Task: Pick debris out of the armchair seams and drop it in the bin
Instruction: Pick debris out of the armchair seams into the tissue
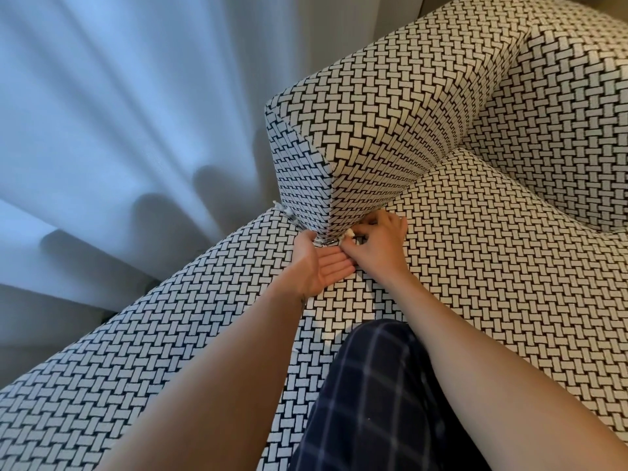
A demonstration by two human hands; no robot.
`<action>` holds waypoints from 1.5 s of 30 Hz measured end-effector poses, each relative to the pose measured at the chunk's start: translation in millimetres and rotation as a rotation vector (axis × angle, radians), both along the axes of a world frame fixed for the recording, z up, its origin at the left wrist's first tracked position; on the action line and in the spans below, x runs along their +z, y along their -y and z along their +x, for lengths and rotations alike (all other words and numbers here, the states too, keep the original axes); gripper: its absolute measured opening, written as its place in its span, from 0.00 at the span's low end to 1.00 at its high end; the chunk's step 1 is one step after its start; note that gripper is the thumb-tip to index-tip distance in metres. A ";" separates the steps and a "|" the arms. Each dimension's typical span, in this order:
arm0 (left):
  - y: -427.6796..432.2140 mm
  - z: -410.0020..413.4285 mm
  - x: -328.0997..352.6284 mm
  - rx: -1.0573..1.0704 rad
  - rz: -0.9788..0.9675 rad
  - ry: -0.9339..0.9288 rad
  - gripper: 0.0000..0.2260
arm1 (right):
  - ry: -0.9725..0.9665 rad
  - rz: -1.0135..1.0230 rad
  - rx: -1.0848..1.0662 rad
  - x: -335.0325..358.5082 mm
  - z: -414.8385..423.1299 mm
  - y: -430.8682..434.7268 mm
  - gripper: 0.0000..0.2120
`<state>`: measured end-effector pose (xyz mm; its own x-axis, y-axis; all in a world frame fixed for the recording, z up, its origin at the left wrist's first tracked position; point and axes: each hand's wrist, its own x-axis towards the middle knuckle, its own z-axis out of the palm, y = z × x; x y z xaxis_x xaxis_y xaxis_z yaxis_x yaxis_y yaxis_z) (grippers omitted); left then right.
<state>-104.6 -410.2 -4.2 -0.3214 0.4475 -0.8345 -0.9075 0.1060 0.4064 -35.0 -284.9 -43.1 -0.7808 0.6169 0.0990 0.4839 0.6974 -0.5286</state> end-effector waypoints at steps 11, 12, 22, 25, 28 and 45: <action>-2.0 1.6 -0.3 0.002 -0.038 -0.033 0.27 | 0.042 0.047 0.241 4.6 21.6 8.2 0.15; -2.1 1.5 0.0 0.002 -0.039 -0.039 0.27 | 0.036 0.038 0.229 4.9 20.7 8.9 0.15; -2.3 2.5 2.2 0.008 -0.032 -0.048 0.27 | 0.215 0.122 0.085 -4.8 3.7 3.9 0.23; -1.8 2.7 3.2 0.021 -0.027 -0.043 0.27 | 0.322 0.136 0.116 -2.5 -8.6 -0.1 0.22; -1.8 3.4 4.4 0.020 -0.013 -0.038 0.27 | 0.440 0.117 0.130 3.2 -17.0 -2.3 0.25; -2.8 -1.2 0.4 0.016 -0.035 -0.009 0.25 | 0.352 -0.026 0.181 -0.8 -7.2 -7.4 0.22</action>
<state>-105.8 -407.4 -3.8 -0.3361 0.4125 -0.8467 -0.9054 0.1060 0.4111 -42.2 -277.5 -43.9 -0.8606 0.4650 -0.2077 0.5092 0.7765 -0.3711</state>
